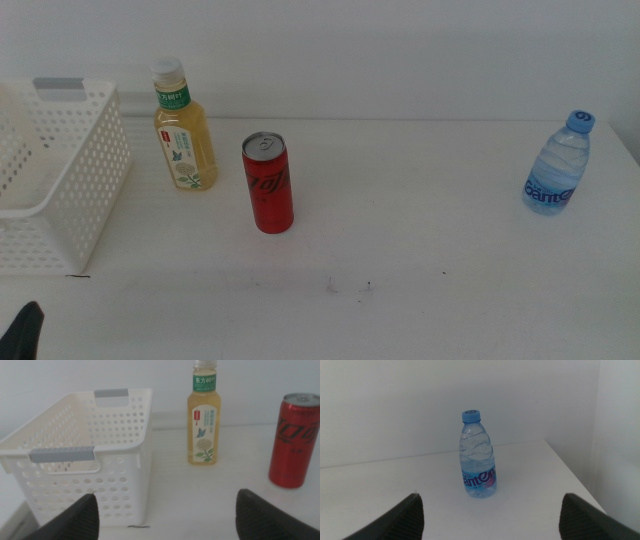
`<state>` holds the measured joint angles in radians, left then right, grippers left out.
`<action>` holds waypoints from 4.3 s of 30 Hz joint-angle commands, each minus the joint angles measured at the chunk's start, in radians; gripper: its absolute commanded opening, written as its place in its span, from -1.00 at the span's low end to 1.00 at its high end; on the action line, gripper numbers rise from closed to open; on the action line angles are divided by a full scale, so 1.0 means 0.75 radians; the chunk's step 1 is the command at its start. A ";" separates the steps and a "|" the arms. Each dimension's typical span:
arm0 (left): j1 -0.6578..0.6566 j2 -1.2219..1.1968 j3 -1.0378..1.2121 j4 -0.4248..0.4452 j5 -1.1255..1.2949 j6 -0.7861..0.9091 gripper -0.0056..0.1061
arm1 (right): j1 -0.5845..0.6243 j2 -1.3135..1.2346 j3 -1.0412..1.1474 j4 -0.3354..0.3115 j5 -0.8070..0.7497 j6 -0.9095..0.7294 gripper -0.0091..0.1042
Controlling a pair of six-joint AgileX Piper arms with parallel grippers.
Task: Use arms to grab the bottles and put them into the dustbin to the left of the table.
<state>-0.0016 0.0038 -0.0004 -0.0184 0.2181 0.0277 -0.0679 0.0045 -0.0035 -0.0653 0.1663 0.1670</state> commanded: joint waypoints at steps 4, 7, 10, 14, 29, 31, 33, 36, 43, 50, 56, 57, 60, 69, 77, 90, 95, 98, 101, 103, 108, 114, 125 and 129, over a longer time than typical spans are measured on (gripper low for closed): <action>-0.124 0.198 0.001 -0.127 -0.306 0.038 0.78 | -0.004 -0.006 0.005 -0.009 -0.013 -0.009 0.78; -0.315 0.520 0.001 -0.127 -0.697 0.031 0.78 | -0.004 -0.006 0.005 -0.009 -0.013 -0.009 0.78; -0.510 0.926 0.001 -0.133 -1.124 0.031 0.78 | -0.004 -0.006 0.005 -0.009 -0.013 -0.009 0.78; -0.748 1.435 0.001 -0.199 -1.668 0.031 0.78 | -0.004 -0.006 0.005 -0.009 -0.013 -0.009 0.78; -0.948 1.952 0.001 -0.280 -1.919 -0.037 0.78 | -0.004 -0.006 0.005 -0.009 -0.013 -0.009 0.78; -0.948 1.938 0.001 -0.285 -1.919 -0.037 0.78 | -0.004 -0.006 0.005 -0.009 -0.013 -0.009 0.78; -0.948 1.924 0.001 -0.286 -1.919 -0.037 0.78 | -0.004 -0.006 0.005 -0.009 -0.013 -0.009 0.78; -0.941 1.899 0.001 -0.291 -1.919 -0.037 0.78 | -0.004 -0.006 0.005 -0.009 -0.013 -0.009 0.78; -0.939 1.876 0.001 -0.293 -1.919 -0.037 0.78 | -0.004 -0.006 0.005 -0.009 -0.013 -0.009 0.78; -0.939 1.876 -0.020 -0.381 -1.919 0.053 0.78 | -0.004 -0.006 0.005 -0.009 -0.013 -0.009 0.78; -0.924 1.974 -0.174 -0.386 -1.838 0.079 0.78 | -0.004 -0.006 0.005 -0.009 -0.013 -0.009 0.78; -0.910 2.009 -0.200 -0.372 -1.839 0.067 0.78 | -0.004 -0.006 0.005 -0.009 -0.013 -0.009 0.78; -0.868 2.115 -0.271 -0.338 -1.851 0.029 0.78 | -0.004 -0.006 0.005 -0.009 -0.013 -0.009 0.78; -0.762 2.386 -0.501 -0.239 -1.866 -0.002 0.78 | -0.004 -0.006 0.005 -0.009 -0.013 -0.009 0.78; -0.713 2.536 -0.672 -0.230 -1.844 -0.012 0.78 | -0.004 -0.006 0.005 -0.009 -0.013 -0.009 0.78; -0.664 2.758 -0.972 -0.232 -1.739 -0.011 0.78 | -0.004 -0.006 0.005 -0.009 -0.013 -0.009 0.78; -0.664 2.824 -1.040 -0.242 -1.736 -0.011 0.78 | -0.004 -0.006 0.005 -0.009 -0.013 -0.009 0.78; -0.664 2.846 -1.058 -0.242 -1.742 -0.011 0.78 | -0.004 -0.006 0.005 -0.009 -0.013 -0.009 0.78; -0.664 2.857 -1.064 -0.242 -1.739 -0.011 0.70 | -0.004 -0.006 0.005 -0.009 -0.013 -0.009 0.78; -0.664 2.857 -1.066 -0.242 -1.739 -0.011 0.55 | -0.004 -0.006 0.005 -0.009 -0.013 -0.009 0.78; -0.664 2.822 -1.066 -0.242 -1.712 0.002 -0.05 | -0.004 -0.006 0.005 -0.009 -0.013 -0.009 0.78; -0.664 2.634 -1.066 -0.242 -1.418 0.002 -0.74 | -0.004 -0.006 0.005 -0.009 -0.013 -0.009 0.78; -0.659 2.116 -1.133 -0.243 -0.622 0.128 -0.93 | -0.004 -0.006 0.005 -0.009 -0.013 -0.009 0.78; -0.622 2.042 -1.309 -0.231 -0.159 0.137 -0.93 | -0.004 -0.006 0.005 -0.009 -0.013 -0.009 0.78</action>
<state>-0.4816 1.5694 -0.9256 -0.1957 0.0000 0.1277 -0.0679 0.0045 -0.0035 -0.0653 0.1663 0.1670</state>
